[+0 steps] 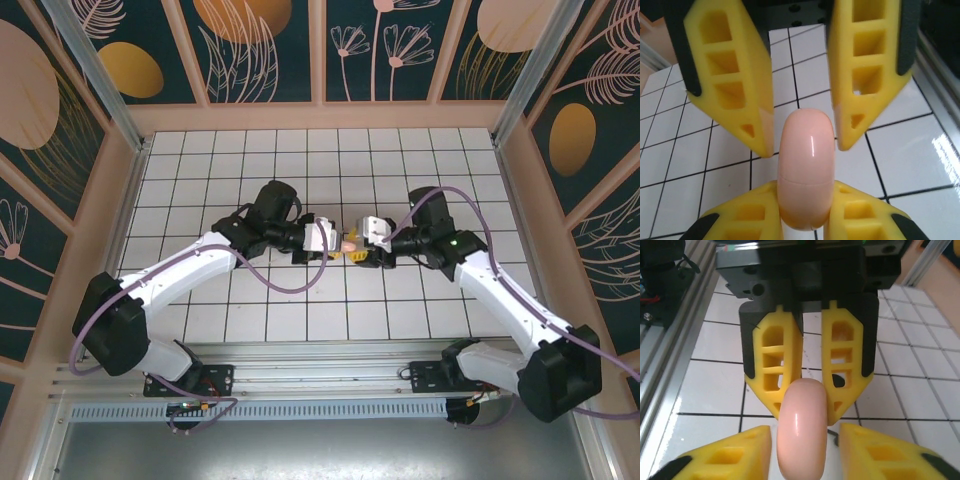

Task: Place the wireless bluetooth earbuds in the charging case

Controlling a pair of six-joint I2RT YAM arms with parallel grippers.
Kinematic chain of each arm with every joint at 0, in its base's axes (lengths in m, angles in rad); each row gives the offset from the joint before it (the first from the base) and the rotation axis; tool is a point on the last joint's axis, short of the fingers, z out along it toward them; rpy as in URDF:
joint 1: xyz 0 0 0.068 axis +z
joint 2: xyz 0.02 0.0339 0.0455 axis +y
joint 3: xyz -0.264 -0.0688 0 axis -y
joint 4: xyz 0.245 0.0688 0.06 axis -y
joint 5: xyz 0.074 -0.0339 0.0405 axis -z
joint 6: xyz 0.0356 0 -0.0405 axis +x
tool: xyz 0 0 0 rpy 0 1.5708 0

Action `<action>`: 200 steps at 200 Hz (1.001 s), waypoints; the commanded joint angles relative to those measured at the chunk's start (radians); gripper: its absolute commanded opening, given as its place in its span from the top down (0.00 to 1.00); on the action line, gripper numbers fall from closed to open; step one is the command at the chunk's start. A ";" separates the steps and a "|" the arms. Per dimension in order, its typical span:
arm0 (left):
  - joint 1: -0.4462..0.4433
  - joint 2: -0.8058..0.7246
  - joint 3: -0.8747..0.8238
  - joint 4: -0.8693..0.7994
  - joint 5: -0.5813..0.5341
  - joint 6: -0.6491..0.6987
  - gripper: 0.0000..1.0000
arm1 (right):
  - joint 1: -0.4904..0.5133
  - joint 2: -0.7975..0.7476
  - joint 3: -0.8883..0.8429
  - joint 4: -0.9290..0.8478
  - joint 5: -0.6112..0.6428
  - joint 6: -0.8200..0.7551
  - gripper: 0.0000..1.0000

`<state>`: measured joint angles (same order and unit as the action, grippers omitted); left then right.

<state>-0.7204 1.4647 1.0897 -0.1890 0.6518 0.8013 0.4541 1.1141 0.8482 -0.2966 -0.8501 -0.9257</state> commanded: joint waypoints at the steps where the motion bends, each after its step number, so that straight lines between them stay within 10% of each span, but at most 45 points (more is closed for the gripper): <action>1: -0.003 -0.010 -0.036 0.125 0.090 -0.101 0.94 | -0.031 -0.100 -0.059 0.120 -0.014 0.080 0.55; 71: 0.002 -0.013 -0.173 0.456 0.238 -0.345 0.94 | -0.124 -0.230 -0.178 0.292 -0.242 0.245 0.53; 200: 0.001 -0.005 -0.142 0.464 0.263 -0.365 0.94 | -0.134 -0.126 -0.115 0.217 -0.337 0.189 0.66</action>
<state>-0.7200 1.4631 0.9237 0.2432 0.8841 0.4461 0.3264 0.9817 0.7017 -0.0784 -1.1534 -0.7261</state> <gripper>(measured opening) 0.178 0.338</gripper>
